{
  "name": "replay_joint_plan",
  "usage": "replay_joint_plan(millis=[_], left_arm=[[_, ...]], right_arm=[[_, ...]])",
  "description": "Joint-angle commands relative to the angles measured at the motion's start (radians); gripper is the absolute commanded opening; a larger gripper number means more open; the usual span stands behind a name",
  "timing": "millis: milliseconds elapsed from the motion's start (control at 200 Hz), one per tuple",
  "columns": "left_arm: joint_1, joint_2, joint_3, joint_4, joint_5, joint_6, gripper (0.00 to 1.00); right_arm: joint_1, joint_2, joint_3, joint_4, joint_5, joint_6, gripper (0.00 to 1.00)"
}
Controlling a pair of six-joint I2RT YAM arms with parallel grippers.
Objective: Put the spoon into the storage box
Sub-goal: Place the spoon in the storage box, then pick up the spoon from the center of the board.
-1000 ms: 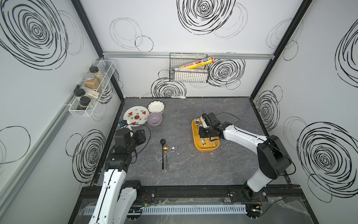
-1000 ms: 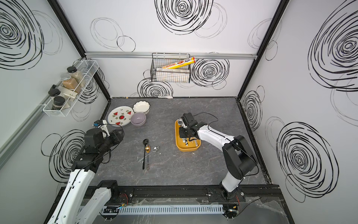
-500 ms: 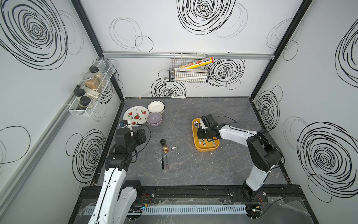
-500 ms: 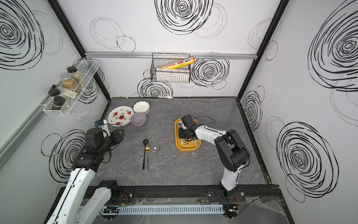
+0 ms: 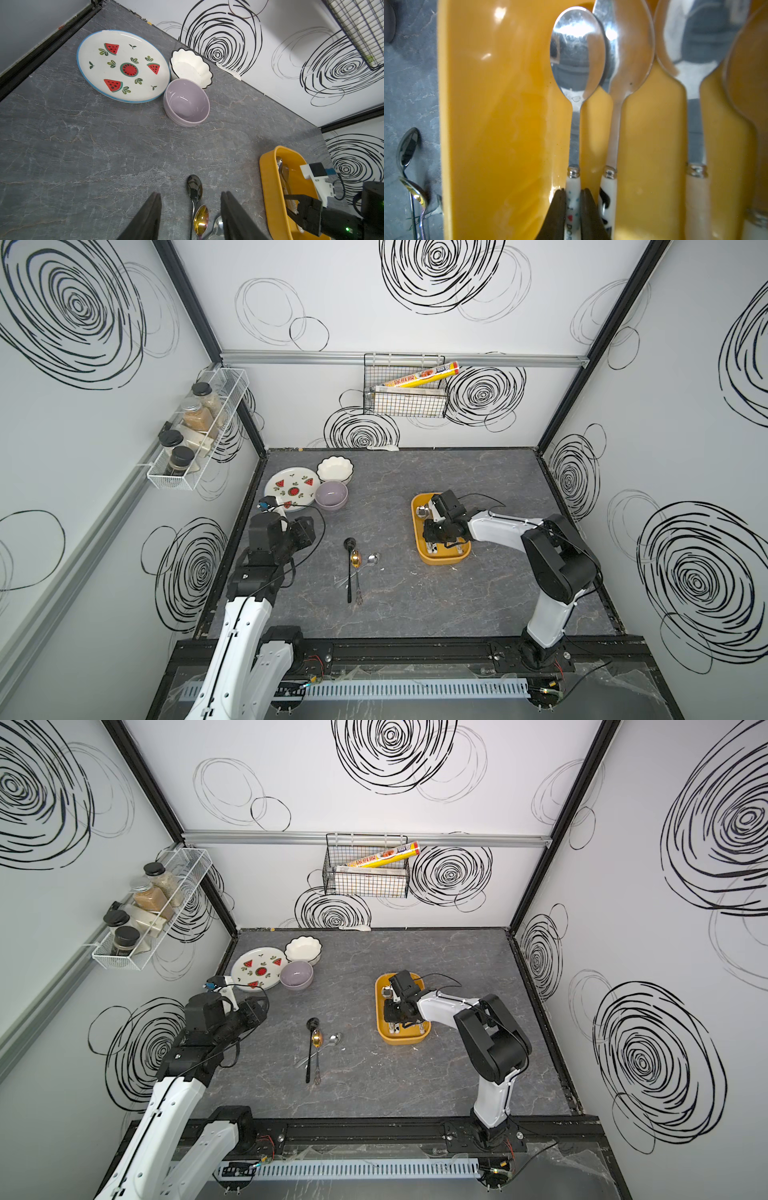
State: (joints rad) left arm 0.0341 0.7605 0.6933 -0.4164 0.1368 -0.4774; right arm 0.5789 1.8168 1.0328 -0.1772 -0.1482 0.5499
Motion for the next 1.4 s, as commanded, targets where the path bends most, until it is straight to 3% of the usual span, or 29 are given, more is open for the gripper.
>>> replay_joint_plan(millis=[0,200,436,576,856,1392], left_arm=[[-0.026,0.043,-0.008,0.038,0.018,0.023,0.53],[-0.134,0.245,0.029,-0.012,0.013,0.018,0.54],[-0.495,0.415,0.001,0.059,-0.133,-0.191,0.5],[-0.621,0.511,-0.017,0.041,-0.246,-0.269,0.49],[-0.68,0.576,-0.067,0.061,-0.299,-0.316,0.45],[-0.746,0.58,-0.136,0.042,-0.341,-0.321,0.4]], right_arm=[[-0.001,-0.021,-0.008,-0.003,-0.004,-0.014,0.25],[-0.002,-0.119,0.001,-0.04,0.04,-0.056,0.42],[-0.006,-0.285,-0.02,-0.067,0.125,-0.116,0.46],[-0.02,-0.343,-0.046,-0.072,0.124,-0.141,0.46],[-0.035,-0.424,-0.1,-0.033,0.126,-0.155,0.47],[-0.036,-0.424,-0.103,-0.043,0.126,-0.157,0.47]])
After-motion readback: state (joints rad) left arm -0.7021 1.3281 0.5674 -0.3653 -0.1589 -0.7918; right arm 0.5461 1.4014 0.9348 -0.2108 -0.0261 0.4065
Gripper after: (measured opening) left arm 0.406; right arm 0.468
